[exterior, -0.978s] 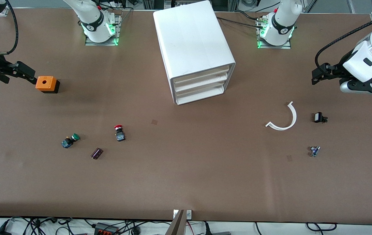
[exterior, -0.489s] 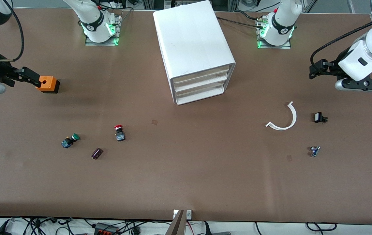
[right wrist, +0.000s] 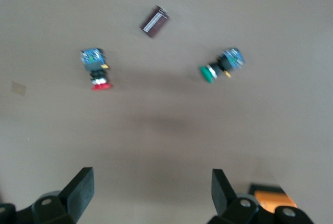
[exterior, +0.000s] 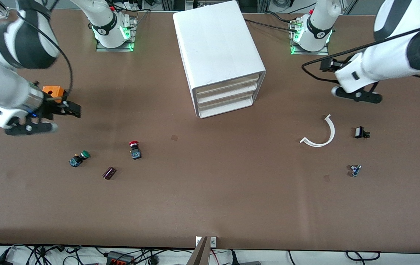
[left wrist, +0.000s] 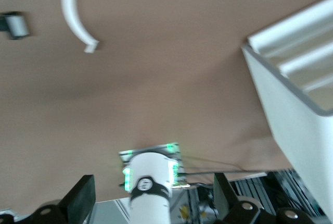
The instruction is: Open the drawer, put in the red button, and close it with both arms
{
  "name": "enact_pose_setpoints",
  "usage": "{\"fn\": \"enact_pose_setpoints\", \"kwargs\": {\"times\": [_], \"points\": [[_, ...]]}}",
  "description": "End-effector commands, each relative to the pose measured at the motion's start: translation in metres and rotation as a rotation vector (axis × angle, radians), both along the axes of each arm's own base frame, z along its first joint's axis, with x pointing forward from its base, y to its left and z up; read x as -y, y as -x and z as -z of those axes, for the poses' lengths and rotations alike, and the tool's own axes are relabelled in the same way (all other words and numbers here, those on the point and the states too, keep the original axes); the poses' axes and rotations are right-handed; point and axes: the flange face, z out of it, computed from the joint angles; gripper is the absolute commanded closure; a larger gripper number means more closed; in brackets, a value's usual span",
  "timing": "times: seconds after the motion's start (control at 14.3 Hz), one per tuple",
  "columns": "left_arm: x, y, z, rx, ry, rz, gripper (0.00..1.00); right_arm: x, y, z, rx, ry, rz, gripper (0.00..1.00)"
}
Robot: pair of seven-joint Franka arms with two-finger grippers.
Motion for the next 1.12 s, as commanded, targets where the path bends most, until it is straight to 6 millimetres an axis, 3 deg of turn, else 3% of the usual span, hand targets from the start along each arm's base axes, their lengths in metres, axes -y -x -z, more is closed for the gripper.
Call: {"fn": "enact_pose_setpoints", "kwargs": {"times": [0.0, 0.21, 0.35, 0.49, 0.77, 1.05], "points": [[0.018, -0.019, 0.05, -0.077, 0.205, -0.021, 0.0, -0.029, -0.035, 0.04, -0.005, -0.013, -0.049, 0.0], [0.056, -0.027, 0.089, 0.037, 0.401, -0.04, 0.0, -0.058, -0.045, 0.087, -0.02, -0.009, -0.091, 0.0], [0.067, -0.024, 0.138, 0.087, 0.62, -0.022, 0.0, -0.074, -0.051, 0.124, -0.011, -0.01, -0.11, 0.0], [0.07, -0.014, 0.177, 0.136, 0.742, 0.008, 0.0, -0.076, -0.057, 0.148, 0.011, -0.017, -0.111, 0.0], [0.091, 0.018, 0.258, 0.207, 0.977, -0.014, 0.03, -0.104, -0.052, 0.191, -0.003, -0.014, -0.154, 0.0], [0.11, 0.044, 0.293, 0.187, 1.088, -0.061, 0.2, -0.12, -0.046, 0.231, -0.026, -0.011, -0.189, 0.0]]}}
